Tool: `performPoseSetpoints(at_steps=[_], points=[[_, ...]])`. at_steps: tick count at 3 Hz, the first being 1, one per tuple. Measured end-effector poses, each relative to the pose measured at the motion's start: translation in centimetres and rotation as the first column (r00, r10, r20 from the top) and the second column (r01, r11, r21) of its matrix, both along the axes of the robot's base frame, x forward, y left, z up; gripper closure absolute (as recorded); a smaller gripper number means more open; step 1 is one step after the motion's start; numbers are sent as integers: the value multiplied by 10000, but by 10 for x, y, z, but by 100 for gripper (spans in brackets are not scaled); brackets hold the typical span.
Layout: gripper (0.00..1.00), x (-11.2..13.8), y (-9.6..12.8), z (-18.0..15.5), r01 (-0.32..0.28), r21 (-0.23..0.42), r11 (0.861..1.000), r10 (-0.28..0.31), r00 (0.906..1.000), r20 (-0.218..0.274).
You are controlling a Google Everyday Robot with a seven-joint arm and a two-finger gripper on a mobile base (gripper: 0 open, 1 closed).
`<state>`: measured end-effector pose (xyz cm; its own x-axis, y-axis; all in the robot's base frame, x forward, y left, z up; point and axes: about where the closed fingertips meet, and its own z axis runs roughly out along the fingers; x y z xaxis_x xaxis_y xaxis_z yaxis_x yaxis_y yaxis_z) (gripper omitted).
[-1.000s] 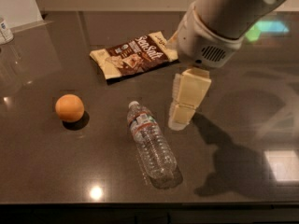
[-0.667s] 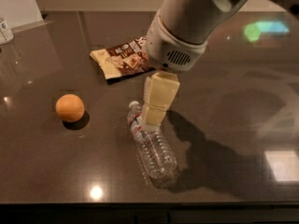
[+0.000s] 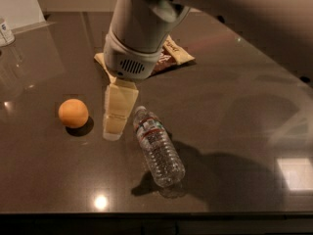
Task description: Move orange near brown chip bag
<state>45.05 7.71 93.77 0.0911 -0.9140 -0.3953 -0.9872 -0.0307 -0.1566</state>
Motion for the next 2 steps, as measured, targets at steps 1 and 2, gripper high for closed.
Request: performPoseSetpoints(at_steps=[1,2], points=[[0,0,32,-19,-171,-33,9998,170,9997,-147],[0,7,52,-43,-69,-35,10000,68,9999,-159]])
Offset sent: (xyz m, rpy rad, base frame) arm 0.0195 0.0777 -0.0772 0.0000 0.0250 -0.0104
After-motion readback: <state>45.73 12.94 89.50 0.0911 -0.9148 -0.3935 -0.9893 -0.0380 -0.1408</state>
